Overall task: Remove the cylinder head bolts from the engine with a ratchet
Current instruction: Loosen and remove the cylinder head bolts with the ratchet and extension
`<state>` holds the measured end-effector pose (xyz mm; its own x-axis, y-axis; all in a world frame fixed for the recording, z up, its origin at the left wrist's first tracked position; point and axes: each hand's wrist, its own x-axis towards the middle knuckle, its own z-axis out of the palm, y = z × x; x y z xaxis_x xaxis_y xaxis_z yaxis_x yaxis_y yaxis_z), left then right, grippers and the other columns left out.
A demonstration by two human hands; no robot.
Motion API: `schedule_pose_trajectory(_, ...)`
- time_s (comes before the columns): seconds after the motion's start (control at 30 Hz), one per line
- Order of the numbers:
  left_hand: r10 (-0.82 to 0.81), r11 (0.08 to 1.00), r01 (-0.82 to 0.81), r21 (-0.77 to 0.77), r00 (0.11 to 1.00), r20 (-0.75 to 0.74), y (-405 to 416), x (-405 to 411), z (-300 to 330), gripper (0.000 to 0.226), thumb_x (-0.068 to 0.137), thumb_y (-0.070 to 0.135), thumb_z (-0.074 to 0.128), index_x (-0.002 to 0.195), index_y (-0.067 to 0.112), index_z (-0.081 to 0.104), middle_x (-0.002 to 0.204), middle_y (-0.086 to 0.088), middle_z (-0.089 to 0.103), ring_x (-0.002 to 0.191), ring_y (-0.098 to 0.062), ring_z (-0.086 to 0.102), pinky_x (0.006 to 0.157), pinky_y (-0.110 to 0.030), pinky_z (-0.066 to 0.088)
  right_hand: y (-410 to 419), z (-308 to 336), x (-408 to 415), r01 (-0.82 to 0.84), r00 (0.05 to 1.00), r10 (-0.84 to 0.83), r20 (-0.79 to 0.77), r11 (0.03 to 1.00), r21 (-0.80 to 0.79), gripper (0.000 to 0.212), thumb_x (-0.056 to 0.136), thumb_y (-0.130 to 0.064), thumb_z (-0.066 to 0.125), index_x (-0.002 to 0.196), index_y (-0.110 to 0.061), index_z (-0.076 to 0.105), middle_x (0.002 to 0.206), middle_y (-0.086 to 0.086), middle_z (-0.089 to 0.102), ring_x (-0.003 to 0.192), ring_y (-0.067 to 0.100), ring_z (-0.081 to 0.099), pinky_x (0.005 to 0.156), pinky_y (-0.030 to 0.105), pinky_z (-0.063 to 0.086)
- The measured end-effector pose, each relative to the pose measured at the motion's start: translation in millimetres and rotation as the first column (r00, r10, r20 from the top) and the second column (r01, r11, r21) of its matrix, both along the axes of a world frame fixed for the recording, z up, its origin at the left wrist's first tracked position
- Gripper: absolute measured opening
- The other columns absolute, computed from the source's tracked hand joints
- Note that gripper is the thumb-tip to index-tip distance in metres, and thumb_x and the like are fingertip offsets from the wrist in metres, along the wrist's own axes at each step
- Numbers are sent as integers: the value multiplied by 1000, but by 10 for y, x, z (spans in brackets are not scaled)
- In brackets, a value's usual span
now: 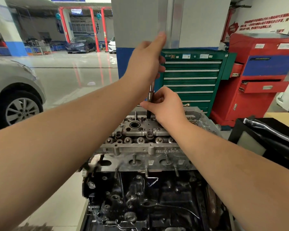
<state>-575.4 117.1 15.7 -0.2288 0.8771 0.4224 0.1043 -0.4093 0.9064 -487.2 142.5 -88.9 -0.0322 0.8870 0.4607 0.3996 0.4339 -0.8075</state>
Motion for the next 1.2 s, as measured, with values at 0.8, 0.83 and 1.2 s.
schedule_pose_trajectory(0.8,-247,968,250,8,959,-136,41,-441,33,39,98,17,75,134,15,59,122,-8,72,111,-25,72,94,-58,60,9,-10,14,-154,988,155,17,987,-50,23,88,-17,77,86,-35,63,94,-8,75,90,12,71,92,41,58)
schedule_pose_trajectory(0.83,-177,982,184,27,970,-167,28,-430,20,37,92,17,81,124,11,63,112,-9,69,103,-24,72,90,-58,62,15,-9,13,-134,991,135,20,990,-35,21,84,-20,81,84,-31,63,88,-6,74,83,12,70,84,38,58)
schedule_pose_trajectory(1.2,-295,954,295,56,955,-20,62,-560,-77,22,106,6,58,123,-6,63,99,-15,73,94,-33,72,91,-45,61,-43,-9,2,-212,977,211,-29,977,-34,21,99,-17,61,97,-37,66,100,-6,76,97,15,73,96,46,57)
